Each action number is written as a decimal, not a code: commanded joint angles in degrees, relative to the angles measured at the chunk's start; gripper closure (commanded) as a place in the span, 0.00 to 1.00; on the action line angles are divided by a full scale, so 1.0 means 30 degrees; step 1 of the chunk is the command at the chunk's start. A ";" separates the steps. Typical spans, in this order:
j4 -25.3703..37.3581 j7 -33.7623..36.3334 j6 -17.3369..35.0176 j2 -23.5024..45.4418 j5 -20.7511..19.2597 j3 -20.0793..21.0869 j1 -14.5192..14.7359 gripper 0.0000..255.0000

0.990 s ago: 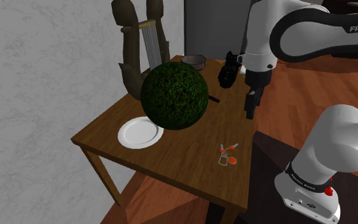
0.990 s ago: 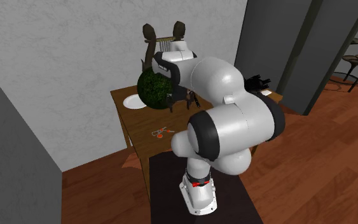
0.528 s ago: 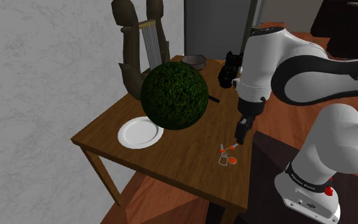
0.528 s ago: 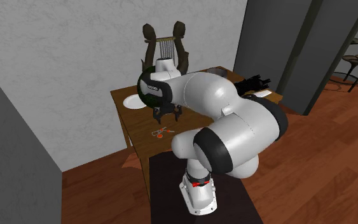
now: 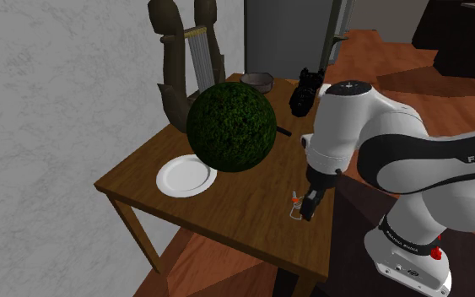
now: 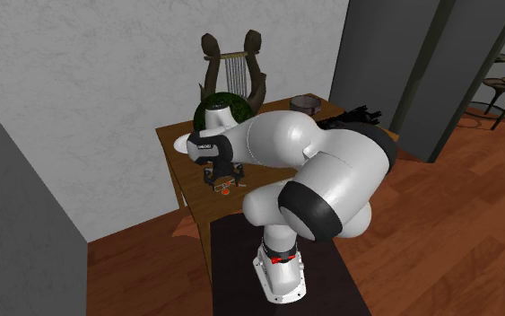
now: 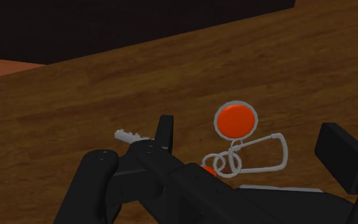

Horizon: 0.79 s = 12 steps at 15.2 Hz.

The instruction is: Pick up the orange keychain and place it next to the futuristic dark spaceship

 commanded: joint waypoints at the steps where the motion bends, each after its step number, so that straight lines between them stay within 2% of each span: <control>1: -0.0324 0.0023 0.0693 0.0341 0.0249 0.0242 0.0090 0.00; 5: -0.0887 -0.0030 0.2046 0.1159 0.0680 0.0653 0.0194 0.00; 12: -0.0885 -0.0030 0.2044 0.1159 0.0678 0.0652 0.0193 0.00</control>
